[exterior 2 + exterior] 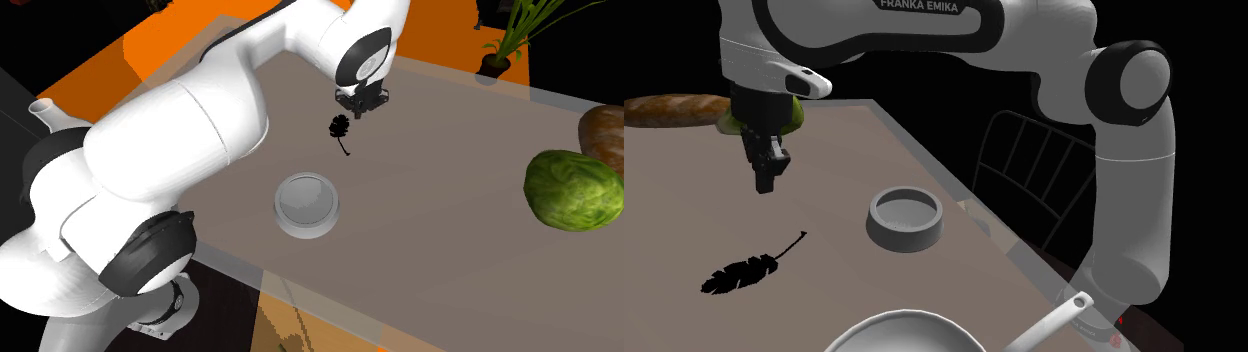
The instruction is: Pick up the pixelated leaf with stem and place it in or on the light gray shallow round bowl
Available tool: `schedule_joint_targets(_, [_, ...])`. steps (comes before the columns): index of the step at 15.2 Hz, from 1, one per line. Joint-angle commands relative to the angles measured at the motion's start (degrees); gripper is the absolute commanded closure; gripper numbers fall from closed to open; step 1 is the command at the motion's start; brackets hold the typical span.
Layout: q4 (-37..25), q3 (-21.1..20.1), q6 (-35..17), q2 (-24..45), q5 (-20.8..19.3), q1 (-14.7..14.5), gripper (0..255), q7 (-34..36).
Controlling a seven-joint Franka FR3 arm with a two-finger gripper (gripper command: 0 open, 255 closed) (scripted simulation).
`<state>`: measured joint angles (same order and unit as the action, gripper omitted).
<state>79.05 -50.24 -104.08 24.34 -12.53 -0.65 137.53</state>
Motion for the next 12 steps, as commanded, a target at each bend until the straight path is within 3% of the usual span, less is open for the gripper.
schedule_joint_targets(1, [0.0,0.0,0.0,0.0,0.0,0.0,255,0.0])
schedule_joint_targets(2, [0.0,0.0,0.0,0.0,0.0,0.0,255,0.0])
schedule_joint_targets(3, [0.0,0.0,0.0,0.0,0.0,0.0,0,0.0])
schedule_joint_targets(11, [-4.2,4.1,4.7,9.6,-10.7,-13.7,0,6.5])
schedule_joint_targets(12, [-4.4,4.3,4.9,9.9,-11.0,-14.1,0,6.6])
